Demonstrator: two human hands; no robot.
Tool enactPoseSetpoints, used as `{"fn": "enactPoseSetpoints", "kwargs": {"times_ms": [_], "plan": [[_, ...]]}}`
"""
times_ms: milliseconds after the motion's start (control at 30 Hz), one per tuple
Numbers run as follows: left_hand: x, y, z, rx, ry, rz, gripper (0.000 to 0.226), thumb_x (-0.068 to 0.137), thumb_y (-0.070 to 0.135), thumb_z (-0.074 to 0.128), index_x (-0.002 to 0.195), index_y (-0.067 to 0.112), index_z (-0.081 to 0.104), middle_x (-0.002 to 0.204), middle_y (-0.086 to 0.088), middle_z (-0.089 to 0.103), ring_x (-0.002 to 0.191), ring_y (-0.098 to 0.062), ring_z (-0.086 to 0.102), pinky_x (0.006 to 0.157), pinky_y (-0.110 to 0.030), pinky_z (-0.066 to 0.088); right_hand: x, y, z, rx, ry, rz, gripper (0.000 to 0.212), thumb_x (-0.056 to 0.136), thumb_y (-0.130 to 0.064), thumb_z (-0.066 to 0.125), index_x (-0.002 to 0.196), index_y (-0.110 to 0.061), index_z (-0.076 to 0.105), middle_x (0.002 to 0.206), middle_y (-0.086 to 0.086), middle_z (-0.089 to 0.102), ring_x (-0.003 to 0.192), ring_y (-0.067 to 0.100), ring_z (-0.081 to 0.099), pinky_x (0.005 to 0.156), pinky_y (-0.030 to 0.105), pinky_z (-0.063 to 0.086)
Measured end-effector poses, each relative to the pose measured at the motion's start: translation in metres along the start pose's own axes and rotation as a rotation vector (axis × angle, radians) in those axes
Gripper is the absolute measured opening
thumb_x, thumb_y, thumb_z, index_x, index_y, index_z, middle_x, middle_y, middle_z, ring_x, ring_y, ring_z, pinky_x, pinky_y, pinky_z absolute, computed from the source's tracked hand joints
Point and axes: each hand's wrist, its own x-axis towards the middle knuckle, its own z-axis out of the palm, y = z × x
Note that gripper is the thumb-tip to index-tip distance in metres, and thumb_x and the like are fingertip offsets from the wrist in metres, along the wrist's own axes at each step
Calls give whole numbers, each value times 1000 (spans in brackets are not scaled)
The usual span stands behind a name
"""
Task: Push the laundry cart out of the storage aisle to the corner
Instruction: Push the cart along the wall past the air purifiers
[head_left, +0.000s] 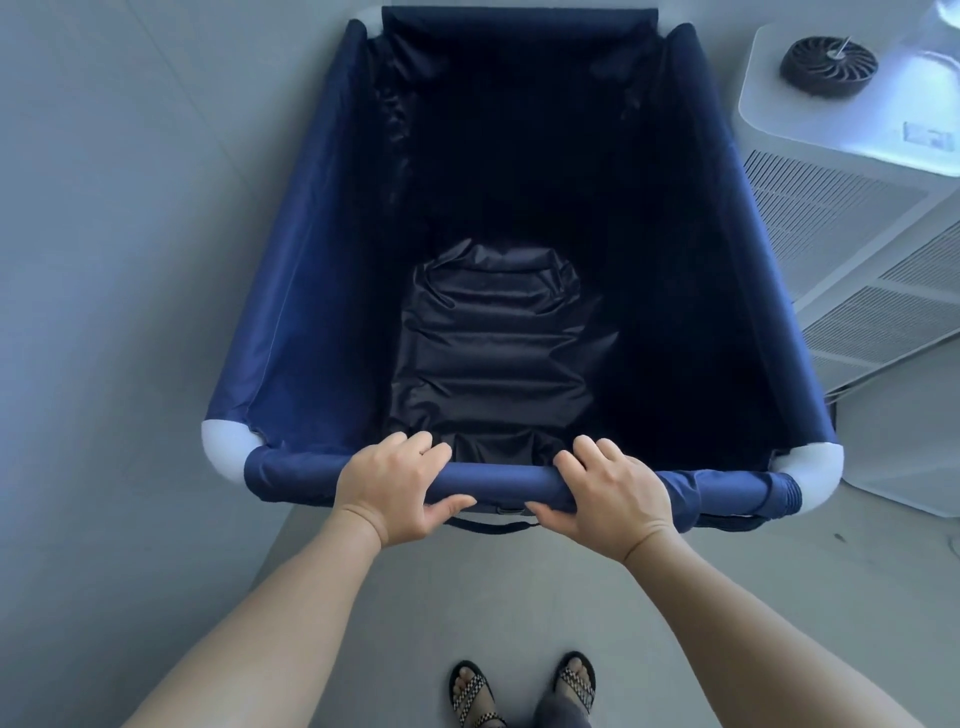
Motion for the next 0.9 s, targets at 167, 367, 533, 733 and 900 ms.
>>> {"fn": "enactPoseSetpoints", "kwargs": {"times_ms": [167, 367, 533, 733, 900], "plan": [[1, 0, 1, 23, 2, 7, 47, 61, 61, 71, 65, 17, 55, 57, 5, 49, 45, -18, 45, 37, -20, 21, 0, 1, 1, 0, 8, -17, 47, 63, -60, 68, 67, -13, 59, 62, 1, 49, 51, 19, 45, 41, 23, 30], [1, 0, 2, 21, 5, 20, 44, 63, 62, 66, 67, 19, 57, 58, 6, 50, 46, -17, 46, 36, -21, 23, -1, 2, 2, -5, 7, -22, 47, 64, -61, 65, 66, -14, 58, 61, 0, 48, 50, 18, 43, 43, 22, 25], [-3, -1, 4, -7, -8, 4, 45, 72, 66, 53, 79, 21, 58, 67, 7, 51, 57, -17, 48, 42, -23, 28, -2, 1, -1, -15, -27, -13, 48, 67, -62, 61, 69, -14, 60, 63, 1, 51, 52, 19, 46, 43, 23, 26], [-7, 2, 2, -61, -108, -87, 52, 77, 72, 35, 93, 27, 55, 77, 12, 44, 74, -16, 50, 56, -29, 35, -4, 1, -9, 27, -172, 7, 50, 78, -64, 54, 84, -14, 58, 78, 3, 54, 67, 21, 49, 50, 28, 30], [-16, 13, -3, -63, -187, -192, 47, 83, 67, 42, 113, 34, 53, 96, 7, 54, 89, -18, 52, 79, -33, 35, -9, -1, -15, 53, -312, 50, 57, 84, -68, 41, 106, -17, 54, 97, 2, 55, 87, 22, 51, 67, 30, 36]]}}
